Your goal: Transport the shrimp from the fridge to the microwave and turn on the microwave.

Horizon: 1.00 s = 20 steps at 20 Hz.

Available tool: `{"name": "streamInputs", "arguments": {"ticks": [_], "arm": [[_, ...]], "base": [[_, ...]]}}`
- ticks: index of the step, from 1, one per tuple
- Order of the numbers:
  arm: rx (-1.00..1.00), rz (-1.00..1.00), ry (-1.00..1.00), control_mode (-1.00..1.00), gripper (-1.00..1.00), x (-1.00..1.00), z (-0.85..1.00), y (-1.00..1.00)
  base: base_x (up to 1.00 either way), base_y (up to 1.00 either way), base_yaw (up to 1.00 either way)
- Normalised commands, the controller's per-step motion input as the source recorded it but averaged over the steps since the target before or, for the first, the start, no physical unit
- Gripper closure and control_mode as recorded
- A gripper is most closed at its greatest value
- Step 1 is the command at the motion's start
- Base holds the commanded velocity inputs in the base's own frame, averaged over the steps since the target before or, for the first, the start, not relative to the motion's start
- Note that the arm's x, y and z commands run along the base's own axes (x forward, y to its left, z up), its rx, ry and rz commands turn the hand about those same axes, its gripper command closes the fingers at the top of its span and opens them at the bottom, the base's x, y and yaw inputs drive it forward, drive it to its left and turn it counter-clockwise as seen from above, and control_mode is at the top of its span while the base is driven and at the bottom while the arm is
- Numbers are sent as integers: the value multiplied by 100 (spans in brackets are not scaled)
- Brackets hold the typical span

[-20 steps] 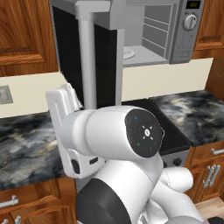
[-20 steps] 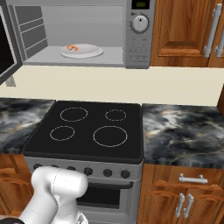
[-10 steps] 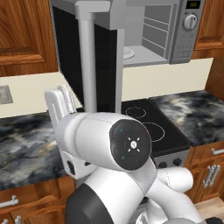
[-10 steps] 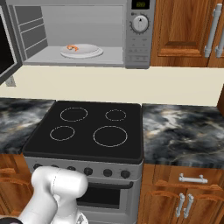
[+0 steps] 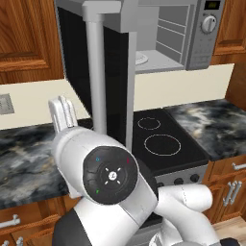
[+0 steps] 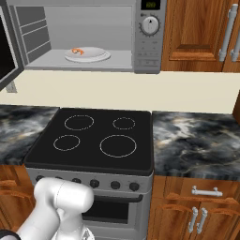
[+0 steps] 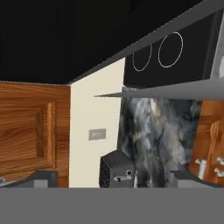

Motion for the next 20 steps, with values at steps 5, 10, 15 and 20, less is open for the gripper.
{"name": "streamInputs", "arguments": {"ticks": [5,10,15,20], "arm": [[-5,-12,-4,-100,-100,15,0,-4],[-4,-13,-2,-100,-100,5,1,-13],[-2,-13,-2,-100,-100,1,0,-21],[-1,-13,0,-100,-100,0,0,-35]], "base": [[0,0,0],[0,0,0],[0,0,0],[0,0,0]]}}
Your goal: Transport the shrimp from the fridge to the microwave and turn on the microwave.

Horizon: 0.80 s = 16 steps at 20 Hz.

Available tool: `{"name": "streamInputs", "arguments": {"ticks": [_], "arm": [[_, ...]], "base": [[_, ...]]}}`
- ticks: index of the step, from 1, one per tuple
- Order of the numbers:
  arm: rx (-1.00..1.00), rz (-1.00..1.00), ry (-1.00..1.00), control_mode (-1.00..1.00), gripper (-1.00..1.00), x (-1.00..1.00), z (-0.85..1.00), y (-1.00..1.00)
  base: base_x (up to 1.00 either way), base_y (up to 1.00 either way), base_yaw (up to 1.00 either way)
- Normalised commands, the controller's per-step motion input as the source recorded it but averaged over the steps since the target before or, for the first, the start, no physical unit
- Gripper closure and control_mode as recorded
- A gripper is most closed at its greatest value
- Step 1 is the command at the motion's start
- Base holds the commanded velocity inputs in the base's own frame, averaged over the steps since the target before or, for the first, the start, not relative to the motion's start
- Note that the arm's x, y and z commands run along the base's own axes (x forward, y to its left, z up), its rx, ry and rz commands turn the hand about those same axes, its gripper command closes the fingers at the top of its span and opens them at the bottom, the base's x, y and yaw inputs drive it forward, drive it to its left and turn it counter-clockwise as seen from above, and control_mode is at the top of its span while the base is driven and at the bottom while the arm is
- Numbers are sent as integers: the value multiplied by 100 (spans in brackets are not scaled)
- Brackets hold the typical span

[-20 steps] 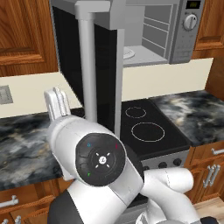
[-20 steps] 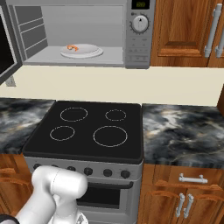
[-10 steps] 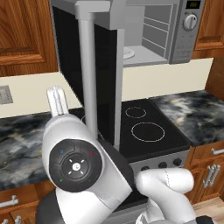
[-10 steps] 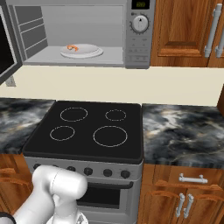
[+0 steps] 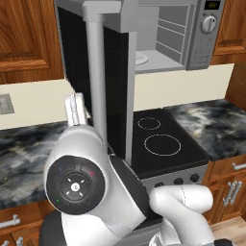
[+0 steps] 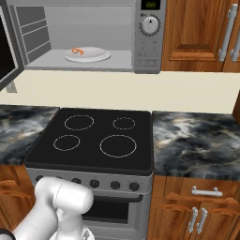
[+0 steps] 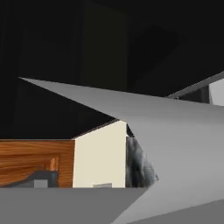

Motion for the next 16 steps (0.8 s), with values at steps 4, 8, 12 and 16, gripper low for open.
{"name": "streamInputs", "arguments": {"ticks": [4,8,12,16], "arm": [[-2,-13,0,-100,-100,0,0,-32],[-4,-15,0,-100,-100,0,6,-32],[-2,-14,0,-100,-100,0,11,-38],[0,-13,0,-100,-100,2,11,-52]], "base": [[0,0,0],[0,0,0],[0,0,0],[0,0,0]]}}
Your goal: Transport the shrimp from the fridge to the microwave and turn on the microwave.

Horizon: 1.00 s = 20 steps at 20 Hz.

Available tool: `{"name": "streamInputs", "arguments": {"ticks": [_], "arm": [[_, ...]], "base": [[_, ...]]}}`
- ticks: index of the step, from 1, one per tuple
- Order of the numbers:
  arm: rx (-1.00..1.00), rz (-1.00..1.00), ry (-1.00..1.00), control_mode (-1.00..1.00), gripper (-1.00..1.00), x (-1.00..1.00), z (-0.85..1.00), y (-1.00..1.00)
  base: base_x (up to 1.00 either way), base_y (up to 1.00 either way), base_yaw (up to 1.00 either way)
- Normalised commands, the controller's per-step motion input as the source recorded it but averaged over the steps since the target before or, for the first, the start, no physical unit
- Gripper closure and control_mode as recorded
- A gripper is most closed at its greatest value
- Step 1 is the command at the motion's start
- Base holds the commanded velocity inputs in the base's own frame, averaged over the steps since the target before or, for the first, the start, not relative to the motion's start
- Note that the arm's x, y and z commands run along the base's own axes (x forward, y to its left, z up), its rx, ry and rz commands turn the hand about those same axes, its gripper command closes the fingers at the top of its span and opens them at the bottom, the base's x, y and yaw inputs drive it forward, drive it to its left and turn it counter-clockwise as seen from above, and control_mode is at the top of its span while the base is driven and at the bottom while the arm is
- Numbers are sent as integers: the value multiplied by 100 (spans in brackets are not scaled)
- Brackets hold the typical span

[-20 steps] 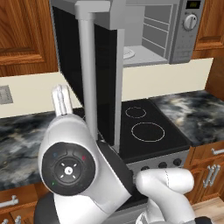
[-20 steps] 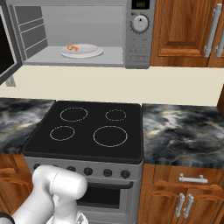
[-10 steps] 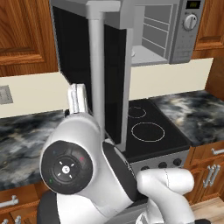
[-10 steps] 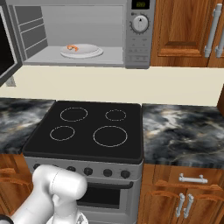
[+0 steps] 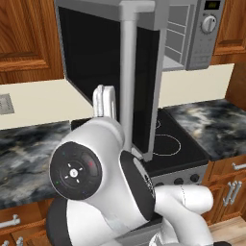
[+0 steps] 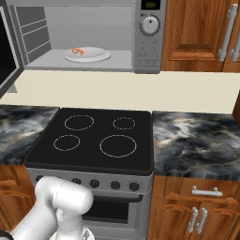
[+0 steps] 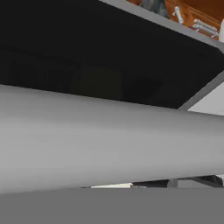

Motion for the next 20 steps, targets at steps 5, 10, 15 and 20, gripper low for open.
{"name": "streamInputs", "arguments": {"ticks": [5,10,15,20], "arm": [[0,-13,0,-100,-100,6,11,-55],[0,-9,0,-100,-100,6,3,-61],[0,-10,-2,-100,-100,7,0,-65],[0,-8,-2,-100,-100,15,1,-64]], "base": [[0,0,0],[0,0,0],[0,0,0],[0,0,0]]}}
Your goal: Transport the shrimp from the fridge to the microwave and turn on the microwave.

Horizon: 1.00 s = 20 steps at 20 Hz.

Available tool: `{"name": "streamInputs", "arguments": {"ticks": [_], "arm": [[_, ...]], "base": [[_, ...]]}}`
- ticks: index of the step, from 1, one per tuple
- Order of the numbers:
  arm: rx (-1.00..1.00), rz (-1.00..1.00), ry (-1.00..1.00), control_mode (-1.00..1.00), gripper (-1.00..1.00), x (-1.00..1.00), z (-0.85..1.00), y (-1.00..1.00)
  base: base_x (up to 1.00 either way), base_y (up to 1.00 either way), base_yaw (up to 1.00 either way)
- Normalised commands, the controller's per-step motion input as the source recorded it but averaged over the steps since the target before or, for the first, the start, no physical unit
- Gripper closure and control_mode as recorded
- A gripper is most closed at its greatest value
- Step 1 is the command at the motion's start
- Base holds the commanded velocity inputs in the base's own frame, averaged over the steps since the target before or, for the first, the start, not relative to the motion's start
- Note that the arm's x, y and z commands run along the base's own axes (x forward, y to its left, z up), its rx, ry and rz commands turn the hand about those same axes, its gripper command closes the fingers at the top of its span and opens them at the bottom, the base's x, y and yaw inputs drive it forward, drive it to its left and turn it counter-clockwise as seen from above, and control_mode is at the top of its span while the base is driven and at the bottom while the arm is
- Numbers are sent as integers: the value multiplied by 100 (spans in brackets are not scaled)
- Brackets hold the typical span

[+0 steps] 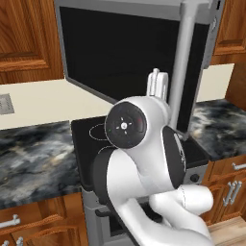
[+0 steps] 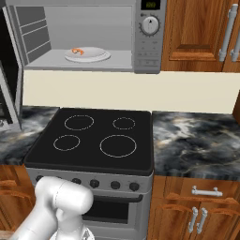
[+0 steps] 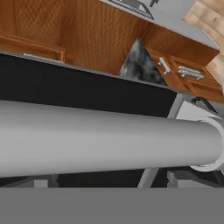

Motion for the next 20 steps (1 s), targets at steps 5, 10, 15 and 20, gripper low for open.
{"name": "streamInputs", "arguments": {"ticks": [5,10,15,20], "arm": [[0,-5,-2,-100,-100,24,1,-60],[0,-1,-4,-100,-100,31,3,-58],[0,-1,-5,-100,-100,35,1,-51],[0,0,-2,-100,-100,44,0,-52]], "base": [[0,0,0],[0,0,0],[0,0,0],[0,0,0]]}}
